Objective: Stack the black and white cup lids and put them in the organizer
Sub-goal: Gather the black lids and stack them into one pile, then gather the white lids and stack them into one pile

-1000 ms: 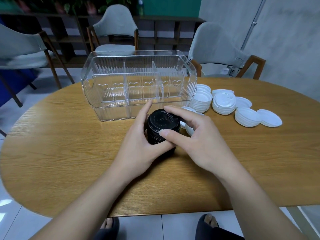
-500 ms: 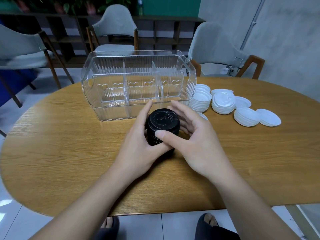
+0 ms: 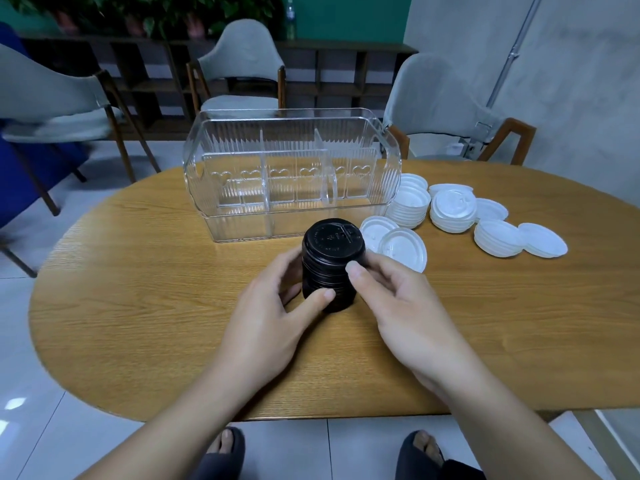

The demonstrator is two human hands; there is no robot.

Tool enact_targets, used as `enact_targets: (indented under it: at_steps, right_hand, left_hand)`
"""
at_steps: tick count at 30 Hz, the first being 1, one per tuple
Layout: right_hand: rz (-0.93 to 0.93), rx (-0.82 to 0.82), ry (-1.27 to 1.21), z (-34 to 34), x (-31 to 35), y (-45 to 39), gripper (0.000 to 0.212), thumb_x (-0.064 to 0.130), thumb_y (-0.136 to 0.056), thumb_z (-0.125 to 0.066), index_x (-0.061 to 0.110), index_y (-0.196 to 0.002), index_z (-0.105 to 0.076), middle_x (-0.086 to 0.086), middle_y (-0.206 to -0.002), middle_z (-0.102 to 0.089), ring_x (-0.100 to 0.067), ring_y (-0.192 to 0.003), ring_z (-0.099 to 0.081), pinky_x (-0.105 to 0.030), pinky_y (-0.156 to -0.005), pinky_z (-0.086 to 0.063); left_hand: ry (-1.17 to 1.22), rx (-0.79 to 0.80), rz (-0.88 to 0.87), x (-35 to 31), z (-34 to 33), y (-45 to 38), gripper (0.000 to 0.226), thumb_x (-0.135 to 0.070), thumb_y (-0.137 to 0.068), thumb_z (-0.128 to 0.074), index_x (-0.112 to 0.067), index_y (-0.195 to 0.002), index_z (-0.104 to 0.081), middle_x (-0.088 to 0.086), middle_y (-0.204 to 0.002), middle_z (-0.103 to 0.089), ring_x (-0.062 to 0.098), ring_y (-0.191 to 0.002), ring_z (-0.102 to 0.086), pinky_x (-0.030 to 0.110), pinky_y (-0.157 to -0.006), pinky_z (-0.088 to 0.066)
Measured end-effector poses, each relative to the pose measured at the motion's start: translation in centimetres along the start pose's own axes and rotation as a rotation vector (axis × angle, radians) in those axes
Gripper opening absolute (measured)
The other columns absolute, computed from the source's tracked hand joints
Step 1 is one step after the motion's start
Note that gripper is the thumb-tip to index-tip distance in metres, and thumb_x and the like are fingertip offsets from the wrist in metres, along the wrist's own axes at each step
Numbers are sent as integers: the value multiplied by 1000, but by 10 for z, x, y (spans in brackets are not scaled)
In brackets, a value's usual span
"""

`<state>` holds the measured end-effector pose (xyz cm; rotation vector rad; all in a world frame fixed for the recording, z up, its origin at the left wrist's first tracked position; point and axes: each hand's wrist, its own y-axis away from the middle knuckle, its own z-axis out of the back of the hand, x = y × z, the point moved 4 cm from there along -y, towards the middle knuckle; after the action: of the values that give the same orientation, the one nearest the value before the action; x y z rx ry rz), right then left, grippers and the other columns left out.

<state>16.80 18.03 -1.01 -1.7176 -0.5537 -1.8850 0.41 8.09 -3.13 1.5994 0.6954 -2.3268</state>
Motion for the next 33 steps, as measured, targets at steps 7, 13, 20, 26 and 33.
enact_targets:
  at_steps: [7,13,20,26,33]
  right_hand:
    - [-15,-85,-134,-47,-7,-25,27,33,-113,-61,21,-133,-73,12,-123,-82,-1,-120,-73,-29,-109,-54]
    - [-34,-67,-129,-95,-4,-53,24,33,-110,-67,23,-130,-74,20,-114,-82,8,-110,-74,-8,-89,-53]
    - [-22,-45,-133,-117,-9,-66,28,30,-111,-65,22,-137,-72,18,-123,-81,9,-117,-71,-16,-103,-54]
    - [-56,-28,-134,-115,-7,-61,12,29,-110,-68,39,-117,-70,36,-106,-77,17,-113,-69,-7,-95,-51]
    - [7,-56,67,-85,-6,-43,53,55,-103,-71,30,-149,-63,14,-148,-67,5,-137,-60,-19,-113,-49]
  left_hand:
    - [-48,-102,16,3,36,-4,52,-19,-100,-84,-24,-149,-68,-20,-136,-77,-2,-130,-70,26,-114,-55]
    - [-120,-244,51,22,81,-15,47,-26,-99,-84,-22,-144,-70,-17,-135,-78,-2,-127,-71,10,-106,-51]
    - [-148,-254,78,26,103,-23,42,-23,-101,-82,-18,-142,-72,-19,-130,-79,-11,-119,-71,4,-98,-49]
    - [-265,-274,140,29,107,-19,83,-50,-88,-91,-32,-160,-54,-21,-154,-63,-2,-143,-57,36,-125,-46]
    - [-498,-463,-206,-29,104,2,58,-30,-99,-80,-24,-153,-59,-8,-148,-59,18,-146,-47,28,-122,-35]
